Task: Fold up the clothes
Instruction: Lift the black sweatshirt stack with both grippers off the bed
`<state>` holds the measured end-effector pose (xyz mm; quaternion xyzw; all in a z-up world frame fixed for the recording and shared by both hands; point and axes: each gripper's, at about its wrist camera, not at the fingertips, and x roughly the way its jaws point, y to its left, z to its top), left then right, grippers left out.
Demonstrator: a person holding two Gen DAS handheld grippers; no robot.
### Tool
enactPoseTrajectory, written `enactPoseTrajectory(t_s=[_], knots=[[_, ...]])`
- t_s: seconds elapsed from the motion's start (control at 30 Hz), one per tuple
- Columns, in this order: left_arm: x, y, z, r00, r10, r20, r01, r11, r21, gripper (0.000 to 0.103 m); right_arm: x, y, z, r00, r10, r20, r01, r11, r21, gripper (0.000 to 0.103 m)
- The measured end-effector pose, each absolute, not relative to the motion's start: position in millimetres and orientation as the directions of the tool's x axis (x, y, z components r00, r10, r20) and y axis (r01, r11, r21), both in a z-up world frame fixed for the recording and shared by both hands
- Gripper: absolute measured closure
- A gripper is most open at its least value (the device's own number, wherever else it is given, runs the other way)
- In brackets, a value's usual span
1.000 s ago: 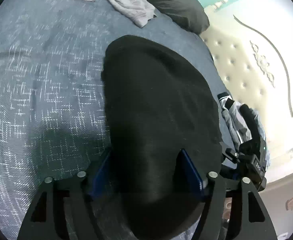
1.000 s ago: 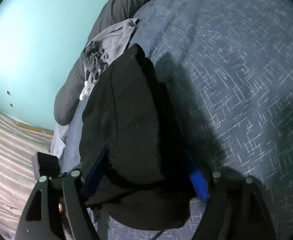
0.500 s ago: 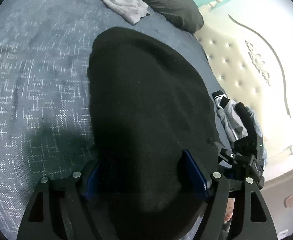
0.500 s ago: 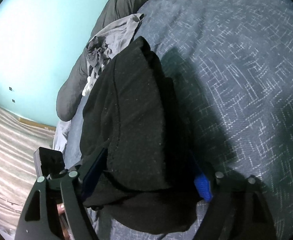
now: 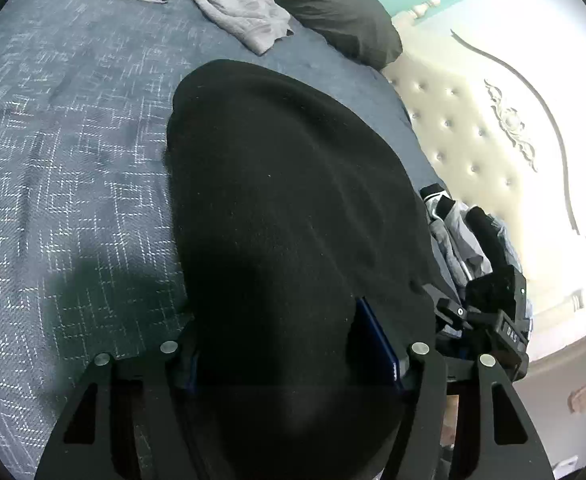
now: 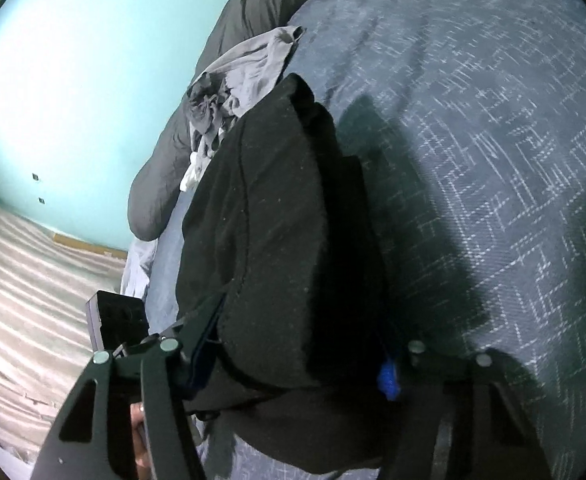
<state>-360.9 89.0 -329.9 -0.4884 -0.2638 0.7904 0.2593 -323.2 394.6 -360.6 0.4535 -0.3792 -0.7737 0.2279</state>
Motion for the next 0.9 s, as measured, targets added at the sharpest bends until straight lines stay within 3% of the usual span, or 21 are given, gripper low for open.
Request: enactPoseTrajectory(t_s=[0.33, 0.4, 0.57, 0.9], knots=[[-373, 98, -344, -0.385, 0.688, -0.615, -0.153, -0.705, -0.692, 0.032, -329, 395, -370, -0.489, -0.713, -0.502, -0.005, -0.573, 0.819, 0.031], [-372, 99, -343, -0.383, 0.690, -0.614, -0.154, -0.703, -0.694, 0.035, -328, 395, -369, -0.494, -0.716, -0.493, 0.002, -0.568, 0.823, 0.033], [-367, 101, -332, -0.396, 0.676, -0.621, -0.169, -0.719, -0.674, 0.043, -325, 394, -362, -0.505, -0.728, -0.463, 0.033, -0.553, 0.833, 0.054], [-357, 106, -296, -0.439, 0.673, -0.595, -0.213, -0.722, -0.659, 0.050, -319, 400, -337, -0.545, -0.756, -0.363, 0.106, -0.492, 0.864, 0.059]])
